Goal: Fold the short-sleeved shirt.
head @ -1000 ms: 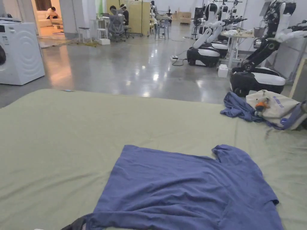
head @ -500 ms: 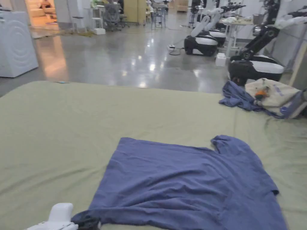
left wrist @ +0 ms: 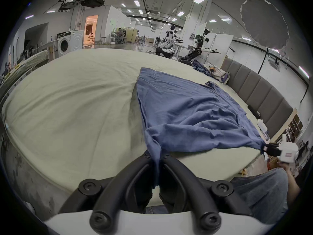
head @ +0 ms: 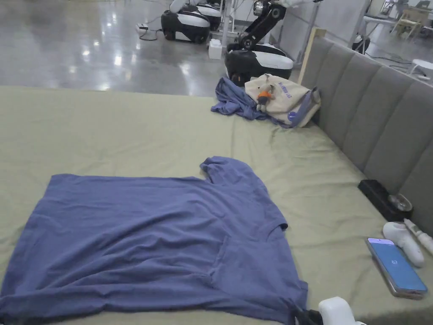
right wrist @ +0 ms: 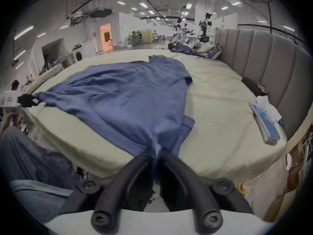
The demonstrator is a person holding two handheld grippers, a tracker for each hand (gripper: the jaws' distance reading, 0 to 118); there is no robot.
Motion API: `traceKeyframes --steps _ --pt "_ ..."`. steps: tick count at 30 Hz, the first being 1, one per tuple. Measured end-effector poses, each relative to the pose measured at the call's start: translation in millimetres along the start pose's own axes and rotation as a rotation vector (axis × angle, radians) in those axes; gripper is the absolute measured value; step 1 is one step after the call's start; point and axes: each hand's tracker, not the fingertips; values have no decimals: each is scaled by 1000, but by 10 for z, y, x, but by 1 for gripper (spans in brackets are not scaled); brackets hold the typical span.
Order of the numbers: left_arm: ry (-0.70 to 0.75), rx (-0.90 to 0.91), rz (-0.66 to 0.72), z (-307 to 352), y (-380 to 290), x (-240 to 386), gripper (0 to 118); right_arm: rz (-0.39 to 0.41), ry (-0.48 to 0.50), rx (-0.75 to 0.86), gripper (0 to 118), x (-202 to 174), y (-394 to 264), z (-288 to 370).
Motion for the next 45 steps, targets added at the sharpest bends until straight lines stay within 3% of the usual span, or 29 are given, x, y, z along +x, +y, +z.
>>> traceKeyframes --steps 2,3,9,16,17,18,21,23,24,25,26,27,28,30,33,34,35,36,37,38,39,40,41,45 --pt "-13 -31 -11 -7 60 -27 5 -147 50 13 6 51 -26 61" --pt "-4 -29 -28 -15 18 47 5 -177 87 49 6 90 40 155" --pt "-19 7 -24 -132 580 54 5 -251 112 200 6 291 819 315" --pt "-12 -73 -146 -976 1700 313 5 -263 54 148 6 523 2102 -533" --pt "66 -50 -258 -1060 1936 309 5 -251 29 114 6 536 2197 -690" --pt "72 -70 -237 -1230 2012 330 5 -227 6 73 6 548 2280 -872" --pt "81 -171 -184 -1715 2146 328 5 -269 34 -17 6 639 2431 -1446" --pt "116 -240 -178 -1950 2158 351 6 -235 4 -117 6 606 2495 -1750" --pt "135 -249 -168 -2056 2152 343 13 -216 -5 -137 7 607 2496 -1889" --pt "137 -254 -147 -2132 2135 316 60 -194 -15 -136 28 586 2500 -1934" --pt "140 -254 -109 -2137 2099 302 109 -205 -20 -115 73 551 2495 -1897" --pt "84 -160 -68 -2115 2034 176 118 -197 -26 -66 117 520 2470 -1804" --pt "-3 -16 -30 -2039 1998 105 115 -173 -1 150 114 486 2380 -1556" --pt "-161 159 39 -1679 1849 88 115 -152 -51 218 110 327 2202 -1083" --pt "-92 277 -17 -650 1537 296 115 -74 -118 418 108 126 2070 -114" --pt "-51 311 -51 -359 1450 329 113 -85 -135 523 98 43 1945 177" --pt "43 431 -56 23 1214 433 100 -85 -132 609 78 -37 1832 457" --pt "70 546 -111 291 1041 475 69 -77 -144 641 42 -146 1752 650" --pt "138 629 -202 536 909 556 4 -48 -163 653 4 -226 1689 828" --pt "244 637 -303 760 843 670 0 -19 -222 672 3 -294 1613 996" --pt "352 661 -344 986 695 768 0 -40 -192 688 3 -358 1554 1129" --pt "372 636 -333 1125 642 735 0 -60 -165 647 3 -356 1544 1123" --pt "243 602 -289 1122 617 603 0 -72 -138 631 3 -385 1502 1193" --pt "238 493 -220 916 544 383 0 -51 -101 603 3 -434 1362 1340"
